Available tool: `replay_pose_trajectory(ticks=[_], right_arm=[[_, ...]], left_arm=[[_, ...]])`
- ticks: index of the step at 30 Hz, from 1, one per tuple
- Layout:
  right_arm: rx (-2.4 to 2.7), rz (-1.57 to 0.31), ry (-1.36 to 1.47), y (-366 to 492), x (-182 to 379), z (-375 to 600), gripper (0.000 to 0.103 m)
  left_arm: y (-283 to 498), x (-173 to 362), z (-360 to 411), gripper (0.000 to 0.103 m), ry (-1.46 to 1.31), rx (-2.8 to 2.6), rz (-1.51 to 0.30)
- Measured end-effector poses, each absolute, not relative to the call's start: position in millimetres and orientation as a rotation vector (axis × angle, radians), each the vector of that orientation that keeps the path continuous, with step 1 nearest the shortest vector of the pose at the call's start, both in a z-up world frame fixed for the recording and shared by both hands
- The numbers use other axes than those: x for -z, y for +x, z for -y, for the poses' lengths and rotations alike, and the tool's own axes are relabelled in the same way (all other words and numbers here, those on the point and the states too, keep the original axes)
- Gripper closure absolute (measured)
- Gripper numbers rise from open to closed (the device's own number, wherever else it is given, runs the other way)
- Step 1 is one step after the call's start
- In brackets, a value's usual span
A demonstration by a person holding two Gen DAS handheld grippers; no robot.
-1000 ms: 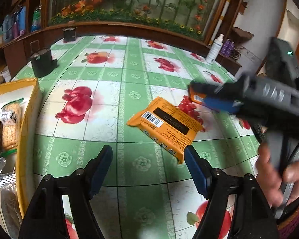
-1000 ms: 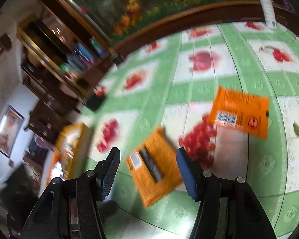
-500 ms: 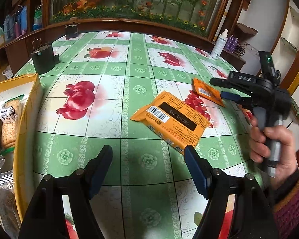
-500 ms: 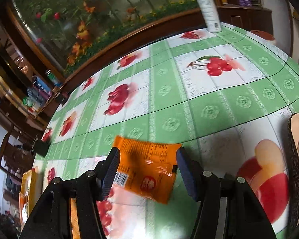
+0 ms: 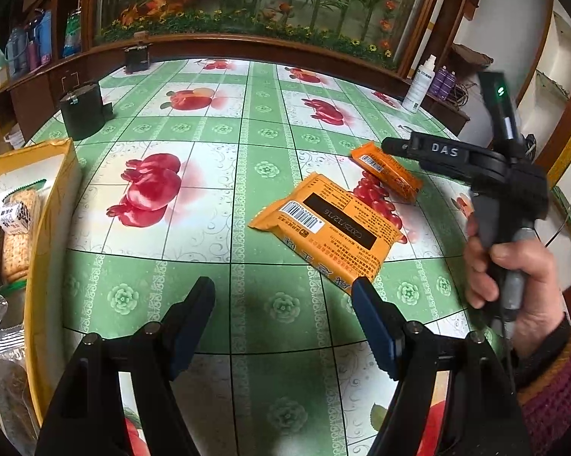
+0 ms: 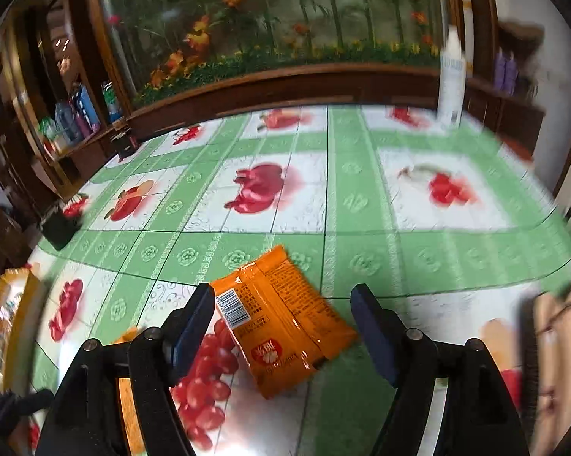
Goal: Organize snacks
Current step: 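Lift the orange packet with the right tool while the left tool grasps an orange biscuit packet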
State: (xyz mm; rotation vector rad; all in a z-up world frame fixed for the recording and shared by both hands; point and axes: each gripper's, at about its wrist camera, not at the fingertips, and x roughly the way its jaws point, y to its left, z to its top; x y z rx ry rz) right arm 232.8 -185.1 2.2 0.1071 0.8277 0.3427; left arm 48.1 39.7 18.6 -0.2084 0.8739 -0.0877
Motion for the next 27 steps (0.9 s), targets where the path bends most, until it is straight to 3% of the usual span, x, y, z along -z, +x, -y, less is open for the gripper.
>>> replay_pose_trajectory(ticks=[5,12,17,18,19,27], right_arm=[[-0.509,-0.9,0.223,240.2,4.5,190.2,0.025],[-0.4,-0.889,-0.127,219.2,6.5,137.4,0.025],[-0.328,-0.889,-0.118,219.8,6.8,128.8,0.023],[-0.32,-0.883,-0.113,218.9,5.5,135.6,0.027],[-0.304,-0.876,-0.104,218.4,4.7,138.2,0.039],[-0.317,-0.9,-0.155,196.6,1.9,126.8,0.062]], left_arm=[[47.7,-19.2,-38.3,0.03,-0.207,0.094,-0.874],[47.1,-19.8,-39.0,0.03,-0.207,0.091,-0.871],[46.4,-19.4,-36.5,0.03,-0.196,0.09,-0.873],[46.1,-19.6,-35.9,0.03,-0.192,0.089,-0.871],[46.2,-19.7,-35.9,0.03,-0.191,0.089,-0.871],[47.6,-19.9,-41.5,0.03,-0.217,0.088,-0.87]])
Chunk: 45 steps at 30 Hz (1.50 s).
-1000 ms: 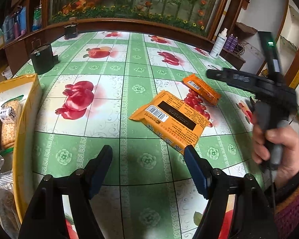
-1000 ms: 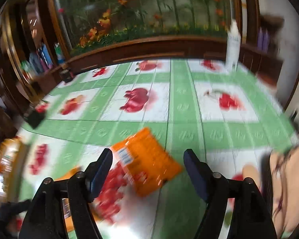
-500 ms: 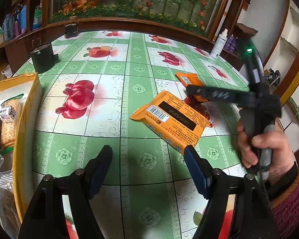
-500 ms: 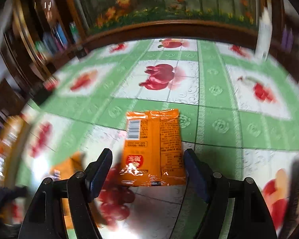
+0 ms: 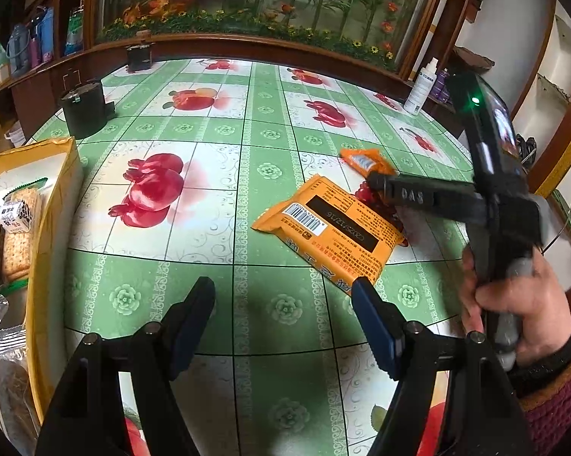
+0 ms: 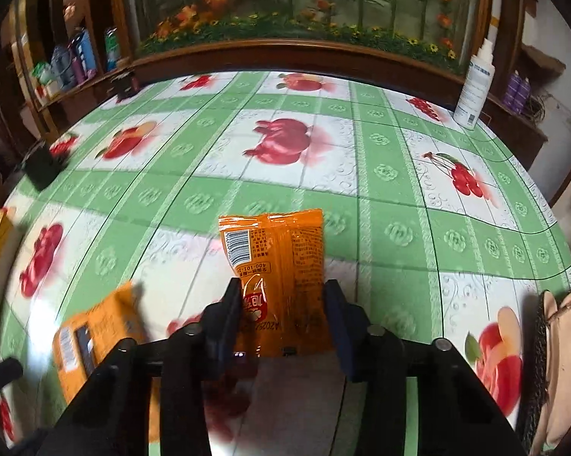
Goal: Organize snacks
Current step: 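Lift the orange packet with the right tool while the left tool grasps an orange biscuit packet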
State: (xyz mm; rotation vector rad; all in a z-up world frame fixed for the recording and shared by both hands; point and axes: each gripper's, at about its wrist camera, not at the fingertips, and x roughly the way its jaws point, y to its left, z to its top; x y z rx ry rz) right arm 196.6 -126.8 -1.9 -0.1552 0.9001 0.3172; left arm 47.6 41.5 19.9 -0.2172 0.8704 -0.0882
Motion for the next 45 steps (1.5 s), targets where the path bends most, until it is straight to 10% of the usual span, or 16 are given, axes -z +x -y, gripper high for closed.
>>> replay_pose_trajectory(ticks=[17,27,35,45], right_arm=[[-0.352,-0.895,0.058,125.6,-6.0,151.3,0.067],[-0.365,-0.929,0.103,131.2,-0.7,153.8,0.066],[-0.371,-0.922,0.09,128.0,-1.7,149.6,0.066],[-0.401,-0.886,0.104,123.3,-10.8,147.7,0.066]], left_arm=[[50.6,-13.0,-44.0,0.024,-0.214,0.057,-0.908],[63.5,-4.7,-25.7,0.003,-0.152,0.039,-0.936],[57.5,-6.1,-30.1,0.026,-0.113,0.034,-0.893],[45.7,-24.2,-34.8,0.027,-0.115,0.019,-0.786]])
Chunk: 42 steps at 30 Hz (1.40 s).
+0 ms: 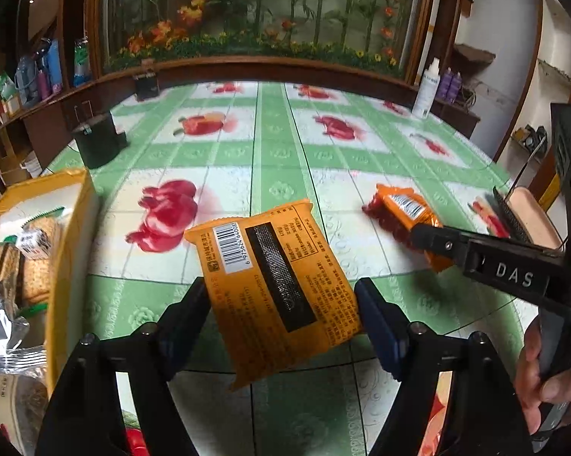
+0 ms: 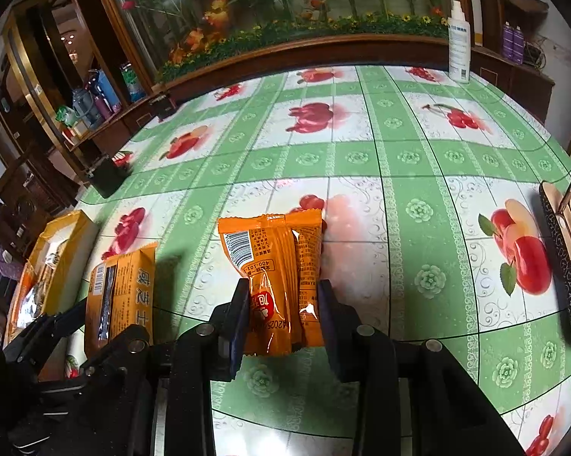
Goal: Organize snacks
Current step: 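Lift the orange packet with the right tool while the left tool grasps an orange biscuit packet, then carry both orange packets raised over the white tray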
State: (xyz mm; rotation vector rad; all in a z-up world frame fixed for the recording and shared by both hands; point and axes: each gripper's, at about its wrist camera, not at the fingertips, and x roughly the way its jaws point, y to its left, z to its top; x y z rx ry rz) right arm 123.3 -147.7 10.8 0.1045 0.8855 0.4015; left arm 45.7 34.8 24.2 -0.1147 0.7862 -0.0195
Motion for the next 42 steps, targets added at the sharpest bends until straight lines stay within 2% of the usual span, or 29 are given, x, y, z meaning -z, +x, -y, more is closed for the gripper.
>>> replay_pose_trajectory(ticks=[20,28,42], right_arm=[[-0.383,-0.776,0.141,90.8,-35.9,137.5,0.066],[-0.416,-0.764,0.196,67.9,-37.6,135.9,0.066],[-0.59,-0.769,0.09,5.5,-45.1,50.3,0.066]], left_arm=[[30.5,-37.7,-42.2,0.027,-0.137,-0.01,-0.721],[-3.9,-56.0,-43.7,0.027,-0.103,-0.021,-0.678],[-71.0,-78.6,-119.6,0.026,-0.179,-0.111,-0.613]])
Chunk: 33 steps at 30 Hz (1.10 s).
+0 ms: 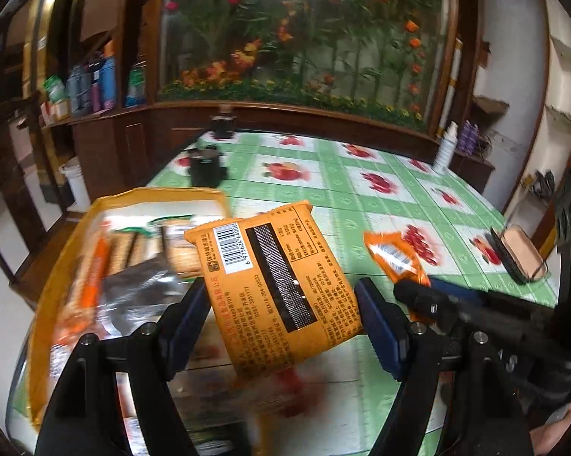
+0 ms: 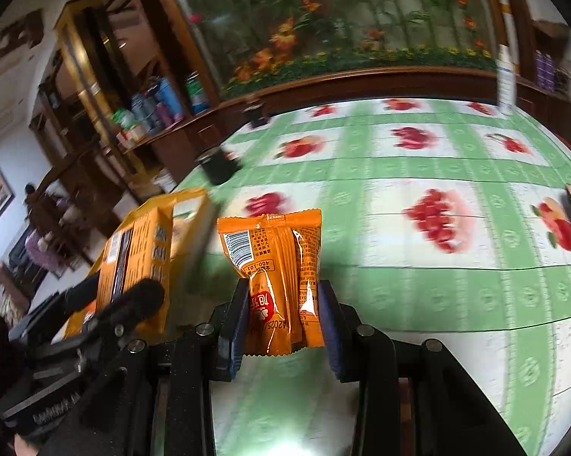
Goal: Organize snacks
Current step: 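Carry both orange packets raised over the white tray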
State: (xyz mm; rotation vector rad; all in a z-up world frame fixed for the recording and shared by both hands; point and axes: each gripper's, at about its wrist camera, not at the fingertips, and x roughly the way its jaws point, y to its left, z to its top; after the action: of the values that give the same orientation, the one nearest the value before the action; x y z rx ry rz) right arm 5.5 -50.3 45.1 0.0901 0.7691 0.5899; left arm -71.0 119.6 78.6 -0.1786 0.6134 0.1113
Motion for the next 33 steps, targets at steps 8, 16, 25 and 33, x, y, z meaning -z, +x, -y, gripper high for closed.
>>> replay_pose_trajectory(ticks=[8,16,25,33], right_arm=[[-0.696,-0.776,-0.035,-27.0,-46.2,-18.3,0.066],[-0.751,-0.802,-0.093,-17.4,-50.1,-77.2,0.066],[-0.73,-0.859,-0.149,18.0,-41.7,-135.5,0.066],[-0.704,-0.893,-0.165,33.0,-28.0,-155.4,0.065]], left_arm=[[-108.8,-67.0,-186.0,0.026,-0.261,-0.213,-0.603],[-135.2,-43.6,-229.2,0.026,-0.291,-0.299,-0.634],[-137.4,-33.0,-236.0,0.027,-0.286,-0.281,-0.67],[-130.1,-26.0,-242.0,0.027,-0.325,-0.273,-0.724]])
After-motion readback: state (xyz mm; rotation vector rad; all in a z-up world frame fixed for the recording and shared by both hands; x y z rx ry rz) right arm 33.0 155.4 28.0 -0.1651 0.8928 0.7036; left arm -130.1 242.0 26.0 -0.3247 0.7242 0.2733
